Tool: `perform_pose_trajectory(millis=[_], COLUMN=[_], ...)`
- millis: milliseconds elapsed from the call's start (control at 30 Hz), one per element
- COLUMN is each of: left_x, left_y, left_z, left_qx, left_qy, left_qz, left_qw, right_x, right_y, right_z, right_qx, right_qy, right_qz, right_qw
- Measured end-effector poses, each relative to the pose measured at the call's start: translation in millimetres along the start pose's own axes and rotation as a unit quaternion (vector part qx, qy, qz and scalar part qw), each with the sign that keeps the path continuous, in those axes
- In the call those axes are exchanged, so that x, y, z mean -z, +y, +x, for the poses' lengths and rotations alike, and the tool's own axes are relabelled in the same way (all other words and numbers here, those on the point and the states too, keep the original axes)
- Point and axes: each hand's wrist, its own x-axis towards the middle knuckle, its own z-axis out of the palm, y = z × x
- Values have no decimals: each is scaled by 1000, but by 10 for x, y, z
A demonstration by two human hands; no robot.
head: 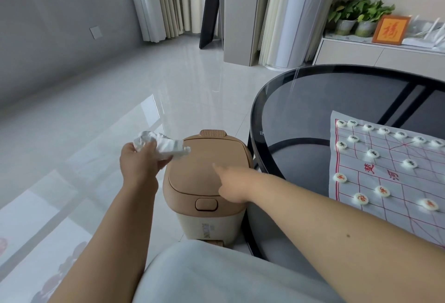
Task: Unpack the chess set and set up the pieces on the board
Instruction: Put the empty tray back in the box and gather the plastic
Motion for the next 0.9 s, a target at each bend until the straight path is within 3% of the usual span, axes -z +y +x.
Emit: perform_pose_trajectory(millis=[133,267,333,400,500,733,900], left_x=[59,64,57,53,73,107,259], left_y=[80,73,71,65,34,60,102], left_z=[20,5,-5,6,45,38,106], left_qx=[31,41,43,45,48,69,53], left_qy=[26,14,10,18,47,83,47], left_qz=[-68,-76,-64,-36,10,-59,12], left_qw=[997,996,997,998,998,992,997], right_x=[81,-229,-369,-367,-211,254,602], right_y=[-33,-90,-92,-49,8,-66,14], right_z=[-18,-52,-41,-66,-124,-86,-38], right_qx=[28,40,27,23,36,25,5], right_qy=[0,-91,-111,-90,13,231,228], right_qz=[-57,-246,-277,-224,-87,58,136], right_qw=[998,964,954,970,996,971,964])
